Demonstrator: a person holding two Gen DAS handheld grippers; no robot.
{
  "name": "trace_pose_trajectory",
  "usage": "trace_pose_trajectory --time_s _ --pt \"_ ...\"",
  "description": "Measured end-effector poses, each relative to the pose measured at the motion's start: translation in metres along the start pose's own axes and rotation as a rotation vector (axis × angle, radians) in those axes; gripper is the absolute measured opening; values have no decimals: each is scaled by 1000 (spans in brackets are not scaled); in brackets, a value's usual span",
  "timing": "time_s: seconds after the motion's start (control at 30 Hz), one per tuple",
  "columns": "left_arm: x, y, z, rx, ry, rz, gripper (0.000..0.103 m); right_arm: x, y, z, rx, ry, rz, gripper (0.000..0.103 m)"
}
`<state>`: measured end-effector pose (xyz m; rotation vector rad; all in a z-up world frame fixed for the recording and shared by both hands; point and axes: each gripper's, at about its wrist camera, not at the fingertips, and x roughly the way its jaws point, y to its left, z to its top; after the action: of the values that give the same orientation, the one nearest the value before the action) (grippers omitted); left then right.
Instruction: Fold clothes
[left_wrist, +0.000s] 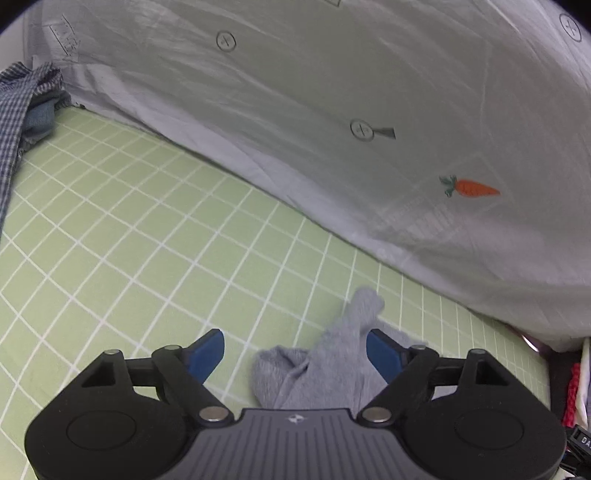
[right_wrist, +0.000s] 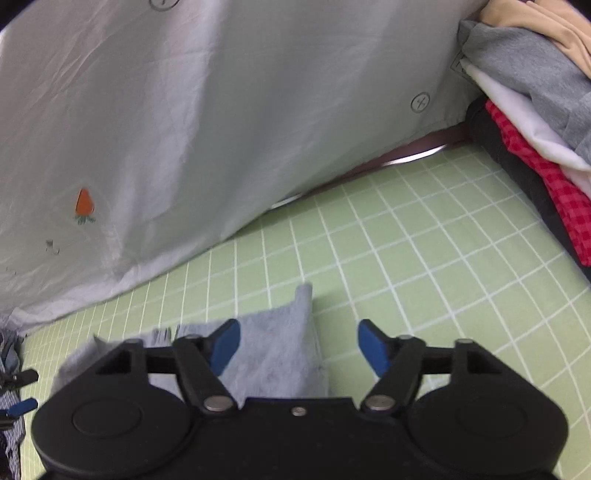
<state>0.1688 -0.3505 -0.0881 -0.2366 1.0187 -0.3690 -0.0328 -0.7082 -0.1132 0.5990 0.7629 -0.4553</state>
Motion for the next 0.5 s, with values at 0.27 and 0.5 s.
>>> trace_pose_trajectory --time_s 0.27,0.5 --pt "2 7 -47 -11 133 -38 95 -5 -7 -68 111 170 69 84" --pt "17 0 -60 -8 173 -77 98 3 2 -72 101 200 123 99"
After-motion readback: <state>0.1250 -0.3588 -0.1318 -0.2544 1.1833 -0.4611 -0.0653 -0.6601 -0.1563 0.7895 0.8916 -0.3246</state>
